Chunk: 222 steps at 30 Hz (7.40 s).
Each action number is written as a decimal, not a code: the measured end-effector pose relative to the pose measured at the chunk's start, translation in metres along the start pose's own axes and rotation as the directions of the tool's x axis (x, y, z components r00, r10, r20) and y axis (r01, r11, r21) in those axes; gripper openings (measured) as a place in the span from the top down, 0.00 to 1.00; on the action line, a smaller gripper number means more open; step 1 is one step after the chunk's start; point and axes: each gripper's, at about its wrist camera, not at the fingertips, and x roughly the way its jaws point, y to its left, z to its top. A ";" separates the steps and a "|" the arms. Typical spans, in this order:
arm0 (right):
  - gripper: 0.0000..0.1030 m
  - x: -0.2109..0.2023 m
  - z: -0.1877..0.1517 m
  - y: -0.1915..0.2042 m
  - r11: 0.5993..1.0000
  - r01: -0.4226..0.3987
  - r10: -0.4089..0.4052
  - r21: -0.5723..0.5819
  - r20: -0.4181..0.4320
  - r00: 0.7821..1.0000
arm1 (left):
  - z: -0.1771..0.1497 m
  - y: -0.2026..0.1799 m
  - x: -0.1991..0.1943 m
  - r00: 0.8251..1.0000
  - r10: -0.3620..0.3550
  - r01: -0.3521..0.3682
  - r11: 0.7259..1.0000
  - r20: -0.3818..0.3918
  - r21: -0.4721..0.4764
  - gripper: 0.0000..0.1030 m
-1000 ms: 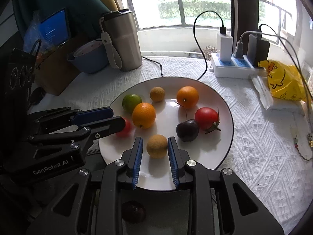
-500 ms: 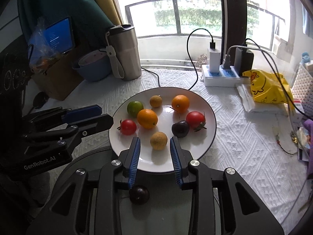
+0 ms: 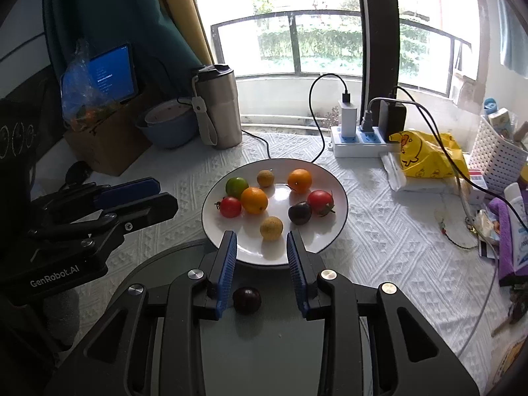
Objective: Organize fruits
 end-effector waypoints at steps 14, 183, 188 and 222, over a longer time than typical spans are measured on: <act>0.67 0.000 -0.038 0.002 1.000 -0.010 0.010 0.011 -0.055 0.998 | -0.043 -0.010 -0.001 0.999 -0.003 0.001 0.999 -0.052 -0.040 0.63; 0.57 -0.088 -0.010 0.016 0.996 0.085 -0.082 -0.014 0.148 0.986 | -0.014 -0.041 -0.088 0.986 0.072 -0.074 0.997 0.148 0.010 0.20; 0.41 -0.117 -0.017 0.029 0.995 0.103 -0.099 -0.013 0.190 0.977 | -0.018 -0.046 -0.119 0.973 0.086 -0.090 0.996 0.212 0.011 0.20; 0.24 -0.247 -0.049 0.073 0.954 0.294 -0.289 0.053 0.411 0.865 | -0.043 -0.068 -0.222 0.909 0.230 -0.240 0.971 0.348 -0.017 0.09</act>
